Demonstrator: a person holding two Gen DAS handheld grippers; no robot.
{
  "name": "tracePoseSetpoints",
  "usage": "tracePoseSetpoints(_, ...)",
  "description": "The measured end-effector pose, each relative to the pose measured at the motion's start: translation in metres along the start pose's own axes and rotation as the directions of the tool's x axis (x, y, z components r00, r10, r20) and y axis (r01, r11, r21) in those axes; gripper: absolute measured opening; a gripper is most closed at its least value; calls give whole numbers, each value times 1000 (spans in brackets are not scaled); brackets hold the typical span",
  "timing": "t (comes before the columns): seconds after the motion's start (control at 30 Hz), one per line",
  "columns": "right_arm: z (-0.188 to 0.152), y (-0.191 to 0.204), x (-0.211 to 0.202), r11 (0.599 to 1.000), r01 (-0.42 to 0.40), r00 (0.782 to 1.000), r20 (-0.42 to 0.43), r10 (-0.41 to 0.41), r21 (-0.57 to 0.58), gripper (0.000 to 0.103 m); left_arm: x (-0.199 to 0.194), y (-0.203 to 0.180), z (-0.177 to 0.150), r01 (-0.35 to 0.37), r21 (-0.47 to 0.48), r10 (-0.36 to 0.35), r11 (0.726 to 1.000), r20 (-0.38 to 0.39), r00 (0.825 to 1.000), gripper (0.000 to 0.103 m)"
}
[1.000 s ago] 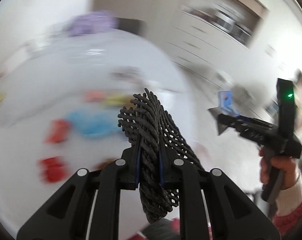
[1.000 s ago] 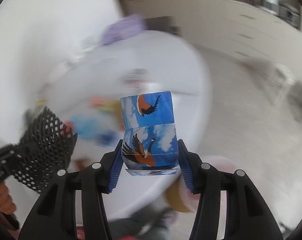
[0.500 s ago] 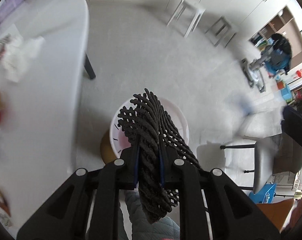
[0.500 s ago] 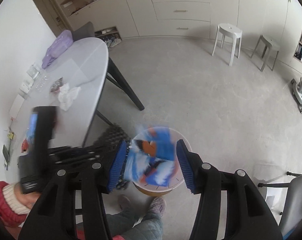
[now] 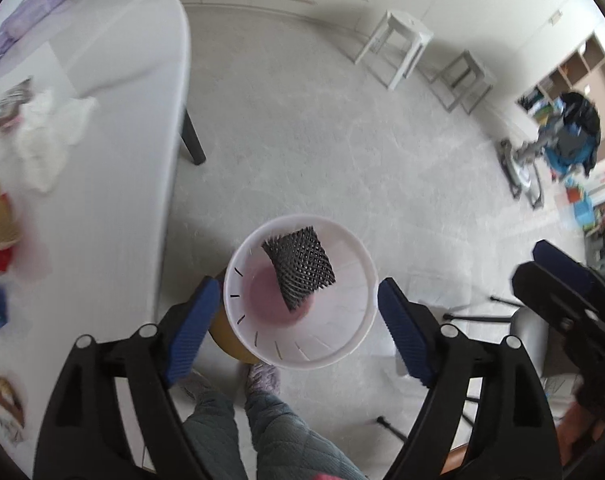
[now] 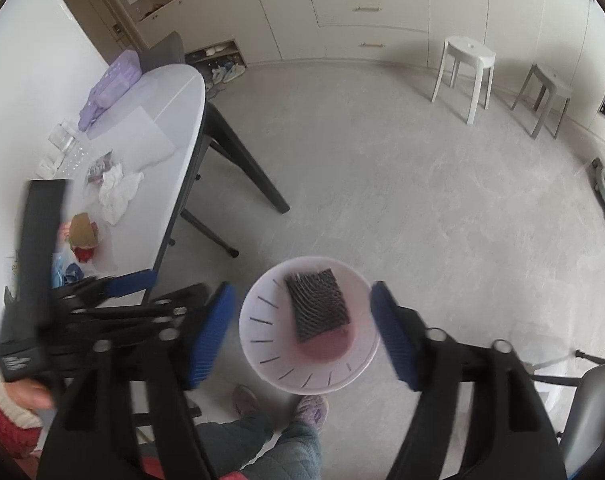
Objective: Collect trash
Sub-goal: 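Carry both items to the white bin and open both tools to drop them, then grasp the red snack wrapper with the left tool while the right tool grasps the blue mask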
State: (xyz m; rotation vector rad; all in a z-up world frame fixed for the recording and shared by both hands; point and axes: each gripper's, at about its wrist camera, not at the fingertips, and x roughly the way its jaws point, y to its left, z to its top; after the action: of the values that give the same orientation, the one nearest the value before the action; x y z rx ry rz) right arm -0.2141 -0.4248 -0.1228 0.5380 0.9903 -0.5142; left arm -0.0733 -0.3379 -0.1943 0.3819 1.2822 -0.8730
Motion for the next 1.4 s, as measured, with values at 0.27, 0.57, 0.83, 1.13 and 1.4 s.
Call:
tracePoseSetpoints(0.27,11,29,-20,997,-4,999,42,7,-73,92,-83,12,-14,-9,-66,17,998,135,991,93)
tracePoseSetpoints(0.57,11,60,-28,991,27,997,76,-17,-133,100,-115,31,-23,-14,-123,34,992,161,986,95)
tracePoseSetpoints(0.83,9,66,-35,992,61,995,90,-51,-112,100,-127,44,-30,-27,-135,51,991,178,983,95)
tracePoseSetpoints(1.13,38,140,-27,969,-68,992,83,90,-237,100,-177,137,-54,-125,-336,216,933,248,944,95)
tracePoseSetpoints(1.4,66,278,14,860,-226,969,-11,249,-458,100,-204,266,-101,-269,-509,417,818,201,886,95)
